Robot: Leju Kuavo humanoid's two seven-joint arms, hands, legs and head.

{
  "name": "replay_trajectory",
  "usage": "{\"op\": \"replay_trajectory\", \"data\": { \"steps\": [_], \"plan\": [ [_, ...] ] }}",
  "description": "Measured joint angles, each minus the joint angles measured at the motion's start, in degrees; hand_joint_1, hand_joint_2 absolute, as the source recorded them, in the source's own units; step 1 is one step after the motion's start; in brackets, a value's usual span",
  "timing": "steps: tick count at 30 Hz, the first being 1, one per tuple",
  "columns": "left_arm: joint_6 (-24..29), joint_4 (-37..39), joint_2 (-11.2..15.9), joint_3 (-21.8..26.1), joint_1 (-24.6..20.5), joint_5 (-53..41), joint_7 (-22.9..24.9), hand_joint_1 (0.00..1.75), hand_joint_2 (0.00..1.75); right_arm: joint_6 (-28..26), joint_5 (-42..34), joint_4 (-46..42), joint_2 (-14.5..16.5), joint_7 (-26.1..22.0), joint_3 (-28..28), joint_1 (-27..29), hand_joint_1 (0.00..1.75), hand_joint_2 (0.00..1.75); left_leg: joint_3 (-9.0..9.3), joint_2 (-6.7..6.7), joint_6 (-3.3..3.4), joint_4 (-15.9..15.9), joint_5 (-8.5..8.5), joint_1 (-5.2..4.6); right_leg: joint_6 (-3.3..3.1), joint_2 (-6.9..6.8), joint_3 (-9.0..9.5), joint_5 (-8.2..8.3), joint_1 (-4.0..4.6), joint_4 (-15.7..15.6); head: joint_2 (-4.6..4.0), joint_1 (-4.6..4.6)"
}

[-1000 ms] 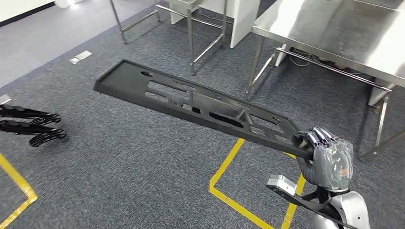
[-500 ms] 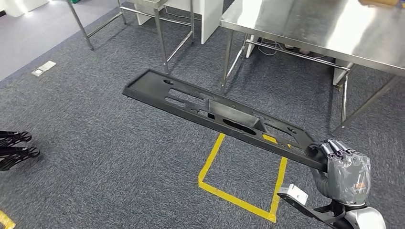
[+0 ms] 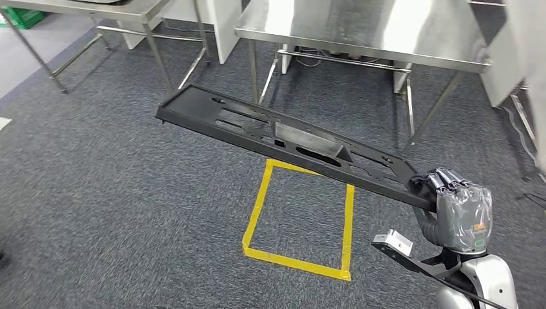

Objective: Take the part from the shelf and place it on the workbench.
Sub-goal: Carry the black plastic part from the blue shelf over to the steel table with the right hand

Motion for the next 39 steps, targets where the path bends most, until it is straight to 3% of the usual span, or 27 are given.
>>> {"op": "replay_trajectory", "data": {
  "steps": [2,4,6,8,10,11,12,14,16,17,19,21,23,25,26,27,29,31,34,39],
  "plan": [
    [0.03,0.0,0.05,0.07,0.02,0.11,0.02,0.0,0.0,0.0,-0.24,0.42,0.03,-0.17,0.06,-0.83,1.75,1.75,0.64,-1.06,0.26,-1.86,0.26,-0.16,0.75,1.24,-0.65,0.28,0.18,0.05,0.0,0.1],
    [0.07,-0.01,0.04,0.09,0.01,0.17,0.01,0.0,0.0,-0.01,-0.45,0.82,0.02,-0.3,0.12,-1.43,1.75,1.75,0.69,0.45,1.01,-2.22,0.72,-0.45,1.62,1.8,-1.32,0.53,0.16,0.06,0.0,0.21],
    [0.1,-0.02,0.03,0.09,0.01,0.22,-0.06,0.0,0.0,0.0,-0.66,1.2,-0.02,-0.43,0.22,-2.02,1.75,1.75,0.84,1.98,1.87,-2.85,1.22,-0.43,1.85,-0.83,-3.02,-0.91,0.32,2.94,0.0,0.58],
    [0.13,-0.02,0.05,0.09,0.12,0.28,-0.11,0.0,0.0,0.01,-0.82,1.55,-0.04,-0.53,0.41,-2.52,1.75,1.75,0.8,3.55,2.24,-3.06,1.35,-0.51,1.64,-3.95,-6.55,-4.24,0.4,10.23,0.0,1.14],
    [0.15,-0.02,0.07,0.1,0.25,0.38,-0.11,0.0,0.0,0.01,-1.01,1.95,-0.04,-0.59,0.62,-2.66,1.75,1.75,0.67,5.21,2.24,-3.03,1.32,-0.62,1.98,-4.63,-9.52,-6.49,0.34,16.65,0.0,1.4],
    [0.15,-0.02,0.08,0.11,0.27,0.51,-0.11,0.0,0.0,0.01,-1.08,2.15,-0.04,-0.62,0.69,-2.67,1.75,1.75,0.65,6.0,2.2,-3.02,1.28,-0.63,2.38,-4.77,-9.43,-6.36,0.29,16.88,0.0,1.46],
    [0.15,-0.01,0.07,0.12,0.28,0.65,-0.11,0.0,0.0,0.01,-1.14,2.35,-0.05,-0.66,0.73,-2.75,1.75,1.75,0.71,6.75,2.12,-3.01,1.21,-0.63,2.87,-5.12,-8.03,-5.39,0.23,14.58,0.0,1.57],
    [0.15,-0.01,0.07,0.12,0.27,0.87,-0.11,0.0,0.0,0.03,-1.19,2.64,-0.06,-0.8,0.77,-3.07,1.75,1.75,1.01,8.05,1.76,-2.96,0.94,-0.78,3.49,-7.65,-3.06,-2.5,0.23,5.77,0.0,1.84],
    [0.15,-0.01,0.09,0.12,0.26,0.92,-0.15,0.0,0.0,0.05,-1.2,2.89,-0.07,-0.92,0.87,-3.43,1.75,1.75,1.37,9.09,1.2,-2.87,0.59,-1.17,3.13,-9.72,-0.02,-0.85,0.61,0.37,0.0,1.9],
    [0.15,-0.01,0.12,0.12,0.26,0.94,-0.16,0.0,0.0,0.05,-1.21,3.02,-0.08,-0.96,0.93,-3.53,1.75,1.75,1.51,9.6,0.97,-2.84,0.43,-1.35,2.78,-9.74,0.18,-0.68,0.77,-0.05,0.0,1.79],
    [0.15,-0.02,0.15,0.12,0.22,0.95,-0.18,0.0,0.0,0.06,-1.22,3.27,-0.09,-0.97,1.03,-3.56,1.75,1.75,1.66,10.36,0.48,-2.68,0.07,-1.26,2.22,-8.26,0.08,-0.43,0.35,-0.06,0.01,1.46],
    [0.15,-0.02,0.17,0.12,0.22,0.96,-0.18,0.0,0.0,0.04,-1.17,3.43,-0.09,-1.0,1.07,-3.73,1.75,1.75,0.99,8.49,-0.11,-0.71,-1.56,-0.84,1.35,-7.08,0.01,-0.25,-0.23,-0.07,0.01,1.18],
    [0.11,-0.01,0.19,0.13,0.28,0.96,-0.17,0.0,0.0,-0.12,-0.7,3.51,-0.07,-1.22,1.16,-3.99,1.75,1.75,-1.96,5.21,-0.49,5.75,-5.21,-0.6,0.43,-6.17,-0.08,-0.14,-0.28,-0.09,0.0,0.68],
    [-0.07,0.0,0.19,0.15,0.37,0.96,-0.03,0.0,0.0,-0.38,0.01,3.58,-0.01,-1.48,1.34,-4.08,1.75,1.75,-5.75,3.89,-0.61,12.87,-7.87,-0.55,0.07,-5.27,-0.21,-0.09,-0.16,-0.07,0.0,0.24],
    [-0.22,0.0,0.19,0.15,0.39,0.96,0.15,0.0,0.0,-0.5,0.26,3.6,0.02,-1.54,1.42,-4.08,1.75,1.75,-6.62,3.77,-0.61,14.03,-7.61,-0.53,0.03,-4.8,-0.22,-0.08,-0.12,-0.04,0.0,0.14],
    [-0.35,0.0,0.21,0.16,0.4,0.96,0.36,0.0,0.0,-0.56,0.38,3.61,0.02,-1.57,1.49,-4.08,1.75,1.75,-6.28,3.76,-0.57,12.74,-6.16,-0.48,0.04,-4.42,-0.18,-0.08,-0.13,0.0,0.0,0.08],
    [-0.58,0.0,0.28,0.16,0.4,0.91,0.73,0.0,0.0,-0.61,0.47,3.61,0.0,-1.61,1.59,-4.11,1.75,1.75,-2.98,3.56,-0.47,5.19,-1.89,-0.26,0.14,-3.8,-0.13,-0.13,-0.16,0.22,0.0,-0.08],
    [-0.75,0.0,0.3,0.16,0.39,0.86,0.93,0.0,0.0,-0.62,0.49,3.61,-0.11,-1.62,1.67,-4.2,1.75,1.75,-0.42,3.2,-0.32,-0.64,0.44,-0.19,0.46,-3.39,-0.4,-0.27,0.28,0.56,0.0,-0.12],
    [-1.2,0.0,0.23,0.18,0.45,1.02,1.02,0.0,0.0,-0.84,0.49,3.59,-0.44,-1.62,1.71,-4.22,1.75,1.75,-0.3,3.11,-0.09,-1.6,0.86,-0.58,0.84,-3.26,-0.74,-0.36,1.07,0.74,0.01,0.4],
    [-3.55,0.0,0.27,0.32,0.52,1.38,0.07,0.0,0.0,-1.03,0.28,3.59,-0.83,-1.62,1.79,-4.31,1.75,1.75,-0.55,2.95,0.72,-1.56,1.05,-1.29,1.39,-3.32,-0.66,-0.01,0.87,0.29,0.0,0.75]
  ]
}}
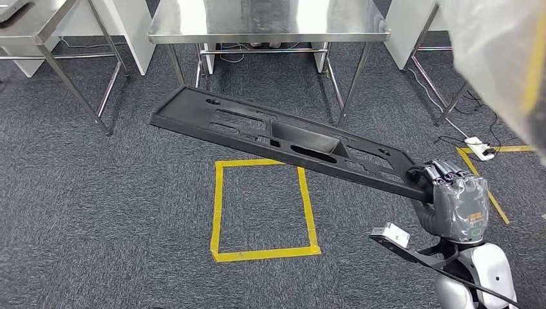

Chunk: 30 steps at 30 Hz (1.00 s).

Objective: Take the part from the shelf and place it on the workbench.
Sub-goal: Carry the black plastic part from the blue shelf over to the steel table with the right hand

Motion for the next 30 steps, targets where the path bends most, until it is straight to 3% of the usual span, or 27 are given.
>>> {"op": "replay_trajectory", "data": {
  "steps": [4,7,10,11,13,15,16,17,19,20,21,22,25,26,28,30],
  "plan": [
    [0.46,0.0,0.01,-0.01,0.02,-0.17,0.4,0.0,0.0,0.08,-0.27,0.01,-0.1,0.0,0.31,-0.4,1.75,1.75,-0.17,0.0,0.42,0.15,-0.09,-0.23,0.46,0.0,0.01,0.19,-0.27,-0.29,0.0,0.13],
    [0.32,-0.01,0.13,-0.01,0.02,-0.24,0.31,0.0,0.0,0.08,-0.37,0.05,-0.15,0.0,0.61,-0.81,1.75,1.75,-0.3,0.05,1.34,0.22,-0.29,-0.48,1.5,0.03,0.08,0.49,-0.8,-0.41,0.0,0.0],
    [0.31,-0.01,0.13,-0.03,0.04,-0.49,0.17,0.0,0.0,0.08,-0.49,0.19,-0.35,-0.01,0.88,-1.17,1.75,1.75,0.27,0.09,2.2,-0.44,-0.33,-0.17,2.2,-0.18,-0.31,0.85,-0.67,0.94,0.01,-0.05],
    [0.59,-0.01,0.13,-0.03,0.06,-0.51,0.17,0.0,0.0,0.08,-0.54,0.27,-0.43,-0.01,1.0,-1.36,1.75,1.75,0.59,0.11,2.52,-0.62,-0.55,0.0,2.13,-0.49,-1.09,0.33,-0.65,2.2,0.01,0.09],
    [1.01,-0.01,0.17,-0.03,0.15,-0.47,0.18,0.0,0.0,0.08,-0.69,0.46,-0.55,0.0,1.23,-1.74,1.75,1.75,1.07,0.3,2.85,-0.79,-1.1,0.18,1.6,-1.16,-4.26,-2.13,-0.76,7.82,0.0,0.59],
    [1.13,0.0,0.21,-0.03,0.3,-0.43,0.2,0.0,0.0,0.08,-0.81,0.68,-0.62,0.0,1.47,-1.86,1.75,1.75,1.53,0.63,2.68,-0.75,-1.58,0.21,1.37,-1.35,-8.34,-4.71,-0.84,14.96,0.0,0.98],
    [1.19,0.0,0.21,-0.03,0.4,-0.43,0.2,0.0,0.0,0.08,-0.83,0.81,-0.64,0.0,1.58,-1.85,1.75,1.75,1.88,0.76,2.49,-0.72,-1.88,0.26,1.66,-1.38,-9.37,-5.03,-0.9,16.53,0.0,1.03],
    [1.27,0.0,0.2,-0.03,0.5,-0.43,0.22,0.0,0.0,0.07,-0.83,0.92,-0.66,0.0,1.67,-1.83,1.75,1.75,2.38,0.88,2.21,-0.7,-2.24,0.39,2.16,-1.44,-9.24,-4.38,-1.04,15.83,0.0,1.04],
    [1.44,0.0,0.16,-0.03,0.65,-0.43,0.25,0.0,0.0,0.04,-0.83,1.04,-0.73,0.0,1.77,-1.82,1.75,1.75,3.8,1.06,1.33,-0.68,-3.22,0.88,3.58,-1.98,-5.78,-0.99,-1.51,8.39,0.0,1.11],
    [1.5,-0.01,0.22,-0.03,0.67,-0.43,0.27,0.0,0.0,0.03,-0.84,1.16,-0.75,0.0,1.85,-1.82,1.75,1.75,4.58,1.13,0.8,-0.76,-3.69,1.07,3.94,-2.39,-4.1,0.26,-1.54,4.78,0.0,1.27],
    [1.55,-0.02,0.28,-0.03,0.67,-0.43,0.28,0.0,0.0,-0.02,-0.86,1.27,-0.81,0.0,1.93,-1.92,1.75,1.75,5.13,1.25,0.23,-0.94,-4.1,1.12,3.63,-2.8,-2.75,0.8,-1.26,2.16,0.0,1.54],
    [1.58,-0.02,0.33,-0.03,0.65,-0.42,0.31,0.0,0.0,-0.08,-0.89,1.38,-0.85,0.0,2.03,-1.95,1.75,1.75,5.42,1.39,-0.26,-1.26,-4.44,1.04,2.8,-3.03,-2.18,0.69,-0.97,1.13,0.0,1.79],
    [1.65,-0.02,0.36,-0.03,0.7,-0.28,0.36,0.0,0.0,-0.22,-0.91,1.5,-0.95,0.0,2.17,-1.9,1.75,1.75,5.23,1.74,-1.28,0.14,-3.99,0.95,-0.24,-2.53,-1.06,-0.38,-0.93,0.77,0.01,1.43],
    [1.66,-0.02,0.36,-0.03,0.71,-0.23,0.36,0.0,0.0,-0.22,-0.91,1.49,-0.96,0.0,2.19,-1.93,1.75,1.75,4.06,1.7,-1.51,2.69,-3.11,1.07,-0.89,-2.33,-0.44,-0.8,-1.04,0.65,0.01,1.08],
    [1.66,-0.02,0.37,-0.03,0.69,-0.2,0.33,0.0,0.0,-0.21,-0.93,1.47,-0.94,-0.03,2.27,-2.0,1.75,1.75,-0.87,1.51,-1.9,9.96,-2.5,1.24,-2.07,-2.09,1.09,-1.87,-0.84,0.31,0.02,0.46],
    [1.66,-0.02,0.37,-0.03,0.85,-0.15,0.31,0.0,0.0,-0.2,-0.95,1.46,-0.9,-0.07,2.4,-2.04,1.75,1.75,-6.16,1.39,-1.94,15.32,-5.98,1.17,-2.78,-1.78,2.81,-3.28,-0.4,0.12,0.02,-0.06]
  ]
}}
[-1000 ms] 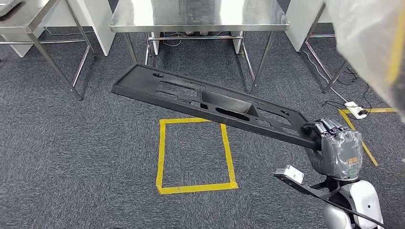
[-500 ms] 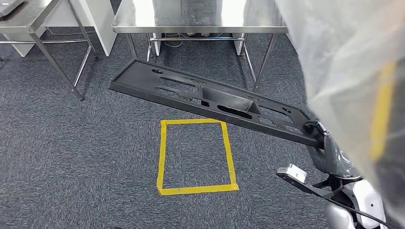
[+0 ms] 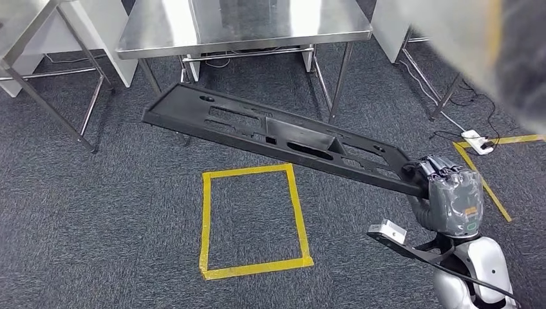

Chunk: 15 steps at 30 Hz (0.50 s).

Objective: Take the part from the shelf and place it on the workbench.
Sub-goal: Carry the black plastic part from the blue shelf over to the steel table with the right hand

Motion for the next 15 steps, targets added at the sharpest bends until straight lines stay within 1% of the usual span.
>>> {"op": "replay_trajectory", "data": {
  "steps": [1,2,3,4,5,6,7,8,9,10,11,12,13,14,15],
  "plan": [
    [0.0,0.0,0.0,0.01,0.14,0.03,-0.01,0.0,0.0,0.0,0.0,0.0,0.02,-0.01,0.06,0.03,1.75,1.75,-1.93,-0.02,0.2,0.72,-2.35,-0.11,-0.17,0.22,1.03,-0.83,0.28,-0.05,0.0,-0.22],
    [0.0,0.0,-0.01,0.01,0.27,0.05,-0.01,0.0,0.0,0.0,0.01,0.0,0.03,-0.02,0.1,0.04,1.75,1.75,-3.13,-0.05,0.59,0.01,-3.95,-0.3,-0.33,0.42,2.17,-1.7,0.63,-0.06,0.0,-0.37],
    [0.0,0.0,-0.01,0.02,0.39,0.08,-0.01,0.0,0.0,0.0,0.01,0.0,0.03,-0.02,0.13,0.05,1.75,1.75,-3.72,-0.14,1.28,-1.94,-4.04,-0.59,-0.47,0.58,3.4,-2.63,1.03,-0.09,0.01,-0.54],
    [0.0,0.0,-0.01,0.02,0.48,0.08,-0.01,0.0,0.0,0.0,0.01,0.01,0.03,-0.02,0.15,0.07,1.75,1.75,-3.85,-0.37,2.31,-4.96,-1.86,-1.07,-0.62,0.68,4.47,-3.62,1.38,-0.17,0.0,-0.74],
    [0.0,-0.04,0.21,0.04,0.6,0.08,-0.01,0.0,0.0,0.0,-0.01,0.07,0.05,-0.02,0.17,0.05,1.75,1.75,-3.69,-1.03,3.62,-8.23,2.69,-1.71,-0.73,0.79,5.48,-4.61,1.63,-0.22,0.0,-0.66],
    [0.0,-0.06,0.33,0.04,0.69,0.08,-0.01,0.0,0.0,0.01,-0.01,0.13,0.07,-0.03,0.23,0.04,1.75,1.75,-3.22,-1.75,4.66,-11.05,7.09,-2.32,-0.73,1.01,6.36,-5.57,1.8,-0.42,0.0,-0.35],
    [0.01,-0.08,0.42,0.05,0.73,0.08,-0.02,0.0,0.0,0.01,-0.02,0.14,0.1,-0.02,0.26,0.03,1.75,1.75,-2.55,-2.22,5.27,-13.07,10.53,-2.85,-0.67,1.24,7.08,-6.28,1.82,-0.88,-0.01,-0.07],
    [0.01,-0.1,0.53,0.05,0.74,0.09,-0.03,0.0,0.0,0.01,-0.02,0.14,0.13,-0.02,0.29,0.0,1.75,1.75,-1.78,-2.57,5.53,-14.23,12.23,-3.22,-0.38,1.45,8.05,-6.53,1.82,-1.16,-0.01,0.2],
    [0.02,-0.08,0.43,0.04,0.67,0.1,-0.05,0.0,0.0,0.01,-0.01,0.06,0.11,-0.02,0.3,-0.06,1.75,1.75,-0.66,-2.49,5.52,-14.9,11.7,-3.33,0.13,1.62,8.69,-6.25,1.86,-1.15,-0.01,0.15],
    [0.02,-0.09,0.37,0.05,0.56,0.13,-0.07,0.0,0.0,-0.01,-0.01,-0.04,0.08,-0.01,0.27,-0.11,1.75,1.75,0.59,-2.28,5.54,-15.68,11.13,-3.24,0.79,1.53,8.52,-5.38,1.95,0.17,0.01,-0.15],
    [0.02,-0.1,0.36,0.05,0.48,0.14,-0.08,0.0,0.0,-0.01,0.01,-0.08,0.03,-0.03,0.27,-0.2,1.75,1.75,1.9,-2.22,5.71,-16.41,10.63,-3.05,1.44,1.34,7.37,-4.09,2.02,3.13,0.01,-0.36],
    [0.02,-0.1,0.34,0.04,0.38,0.13,-0.08,0.0,0.0,-0.01,0.01,-0.11,-0.01,-0.02,0.27,-0.32,1.75,1.75,3.3,-2.12,5.8,-16.98,10.05,-2.74,1.81,1.12,4.9,-3.08,2.07,7.14,0.01,-0.41],
    [-0.01,-0.11,0.27,0.04,0.32,0.11,-0.08,0.0,0.0,-0.01,0.0,-0.12,-0.05,-0.01,0.27,-0.38,1.75,1.75,4.57,-2.03,5.71,-17.53,9.37,-2.41,1.81,0.88,1.79,-2.85,2.02,11.52,0.02,-0.3],
    [-0.03,-0.11,0.22,0.03,0.3,0.06,-0.08,0.0,0.0,0.0,0.01,-0.11,-0.07,0.02,0.28,-0.39,1.75,1.75,5.75,-1.98,5.63,-17.83,8.52,-2.2,1.64,0.74,-1.28,-3.7,1.81,14.94,0.02,-0.15],
    [-0.05,-0.11,0.12,0.03,0.3,0.02,-0.08,0.0,0.0,0.0,0.02,-0.11,-0.08,0.08,0.27,-0.32,1.75,1.75,6.96,-1.99,5.43,-18.03,7.6,-1.97,1.48,0.67,-3.99,-5.76,1.53,16.86,0.03,0.01]
  ]
}}
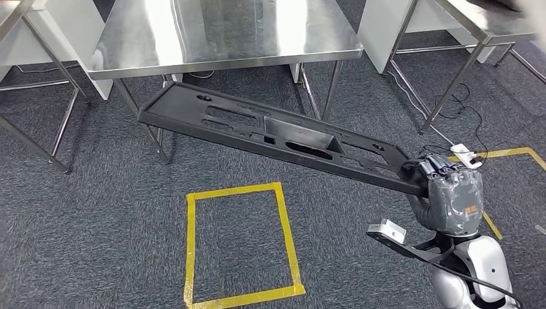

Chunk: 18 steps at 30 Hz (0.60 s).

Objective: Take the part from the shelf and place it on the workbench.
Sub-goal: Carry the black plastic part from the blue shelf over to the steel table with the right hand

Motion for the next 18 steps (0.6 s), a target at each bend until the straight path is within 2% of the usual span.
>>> {"op": "replay_trajectory", "data": {
  "steps": [1,2,3,4,5,6,7,8,9,10,11,12,13,14,15,16,17,18],
  "plan": [
    [-0.02,0.0,-0.11,-0.01,0.04,-0.04,0.01,0.0,0.0,-0.02,0.02,0.0,-0.01,0.06,-0.02,0.15,1.75,1.75,1.31,-0.05,-0.29,-0.1,-1.03,0.26,0.11,-0.06,-2.02,-2.64,-0.39,0.28,0.0,0.14],
    [-0.01,0.01,-0.2,-0.01,0.07,-0.07,0.02,0.0,0.0,-0.04,0.03,0.0,-0.02,0.1,-0.05,0.38,1.75,1.75,2.68,-0.13,-0.61,-0.14,-2.14,0.59,0.55,-0.16,-3.43,-5.02,-0.83,-0.8,0.0,0.22],
    [0.0,0.01,-0.24,-0.01,0.09,-0.07,0.04,0.0,0.0,-0.09,0.02,-0.01,-0.07,0.13,-0.08,0.66,1.75,1.75,4.14,-0.22,-0.98,-0.13,-3.31,0.97,1.24,-0.31,-4.27,-6.3,-1.28,-2.99,0.0,0.34],
    [0.02,0.02,-0.26,-0.01,0.12,-0.07,0.06,0.0,0.0,-0.15,-0.01,-0.01,-0.16,0.14,-0.13,1.06,1.75,1.75,5.58,-0.31,-1.39,-0.12,-4.54,1.31,2.45,-0.58,-4.66,-5.52,-1.78,-6.07,0.0,0.55],
    [0.04,0.02,-0.25,0.0,0.17,-0.07,0.08,0.0,0.0,-0.25,-0.06,-0.01,-0.31,0.1,-0.18,1.58,1.75,1.75,6.83,-0.38,-1.82,-0.09,-5.77,1.54,4.07,-1.06,-4.7,-1.75,-2.21,-9.44,-0.01,0.93],
    [0.08,0.02,-0.23,0.0,0.25,-0.07,0.1,0.0,0.0,-0.43,-0.16,-0.03,-0.53,0.04,-0.27,2.12,1.75,1.75,8.09,-0.42,-2.27,-0.01,-7.09,1.6,5.39,-1.71,-4.5,3.31,-2.43,-12.54,-0.02,1.42],
    [0.13,0.03,-0.22,0.01,0.34,-0.07,0.14,0.0,0.0,-0.64,-0.28,-0.08,-0.74,-0.05,-0.37,2.65,1.75,1.75,8.99,-0.4,-2.73,-0.06,-8.28,1.54,5.83,-2.14,-4.0,7.82,-2.42,-14.46,-0.03,1.84],
    [0.17,0.03,-0.21,0.01,0.39,-0.09,0.17,0.0,0.0,-0.86,-0.39,-0.25,-0.97,-0.15,-0.54,3.07,1.75,1.75,9.79,-0.26,-3.15,-0.14,-9.11,1.44,5.35,-2.42,-3.55,11.0,-2.37,-15.34,-0.03,2.04],
    [0.22,0.03,-0.22,0.0,0.33,-0.15,0.21,0.0,0.0,-1.07,-0.48,-0.49,-1.19,-0.22,-0.73,3.29,1.75,1.75,10.06,-0.06,-3.5,0.36,-9.21,1.4,4.16,-2.41,-3.1,11.78,-2.25,-15.48,-0.04,2.0],
    [0.25,0.03,-0.22,-0.01,0.15,-0.21,0.26,0.0,0.0,-1.2,-0.5,-0.77,-1.34,-0.27,-0.91,3.43,1.75,1.75,9.14,0.19,-3.8,2.11,-8.3,1.46,2.9,-2.14,-2.59,11.38,-2.36,-15.35,-0.03,1.75],
    [0.27,0.03,-0.21,-0.02,-0.05,-0.27,0.29,0.0,0.0,-1.3,-0.5,-1.04,-1.49,-0.28,-1.08,3.47,1.75,1.75,7.34,0.47,-4.04,5.41,-6.64,1.54,2.06,-2.02,-2.16,11.04,-2.54,-15.57,-0.03,1.5],
    [0.28,0.04,-0.2,-0.03,-0.21,-0.32,0.32,0.0,0.0,-1.36,-0.49,-1.22,-1.54,-0.28,-1.15,3.47,1.75,1.75,4.56,0.68,-4.26,9.73,-5.11,1.63,1.37,-1.92,-1.49,10.64,-2.62,-15.88,-0.03,1.26],
    [0.29,0.04,-0.2,-0.04,-0.28,-0.32,0.33,0.0,0.0,-1.39,-0.47,-1.36,-1.52,-0.24,-1.17,3.51,1.75,1.75,1.6,0.87,-4.49,13.89,-4.57,1.69,0.66,-1.86,-0.67,10.19,-2.67,-16.22,-0.02,0.97],
    [0.32,0.04,-0.2,-0.05,-0.25,-0.31,0.33,0.0,0.0,-1.4,-0.44,-1.46,-1.45,-0.19,-1.15,3.56,1.75,1.75,-1.03,1.02,-4.69,16.83,-5.63,1.71,0.08,-1.79,0.2,9.63,-2.58,-16.47,-0.02,0.67],
    [0.39,0.04,-0.21,-0.05,-0.18,-0.25,0.33,0.0,0.0,-1.43,-0.4,-1.55,-1.37,-0.13,-1.13,3.67,1.75,1.75,-3.15,1.11,-4.88,18.3,-8.17,1.72,-0.34,-1.68,1.07,8.98,-2.5,-16.65,-0.02,0.39],
    [0.5,0.04,-0.21,-0.04,-0.11,-0.18,0.33,0.0,0.0,-1.45,-0.34,-1.64,-1.29,-0.07,-1.11,3.83,1.75,1.75,-4.79,1.17,-5.01,18.61,-11.12,1.73,-0.57,-1.53,1.94,8.29,-2.42,-16.74,-0.02,0.16],
    [0.64,0.04,-0.21,-0.04,-0.05,-0.1,0.3,0.0,0.0,-1.49,-0.28,-1.72,-1.22,-0.03,-1.1,4.05,1.75,1.75,-5.98,1.23,-5.04,17.94,-13.38,1.73,-0.63,-1.38,2.84,7.56,-2.34,-16.79,-0.02,-0.04],
    [0.8,0.04,-0.21,-0.04,-0.01,-0.03,0.27,0.0,0.0,-1.53,-0.21,-1.76,-1.14,-0.03,-1.07,4.25,1.75,1.75,-6.6,1.28,-4.93,16.25,-13.83,1.71,-0.64,-1.26,3.73,6.85,-2.24,-16.8,-0.02,-0.22]
  ]
}}
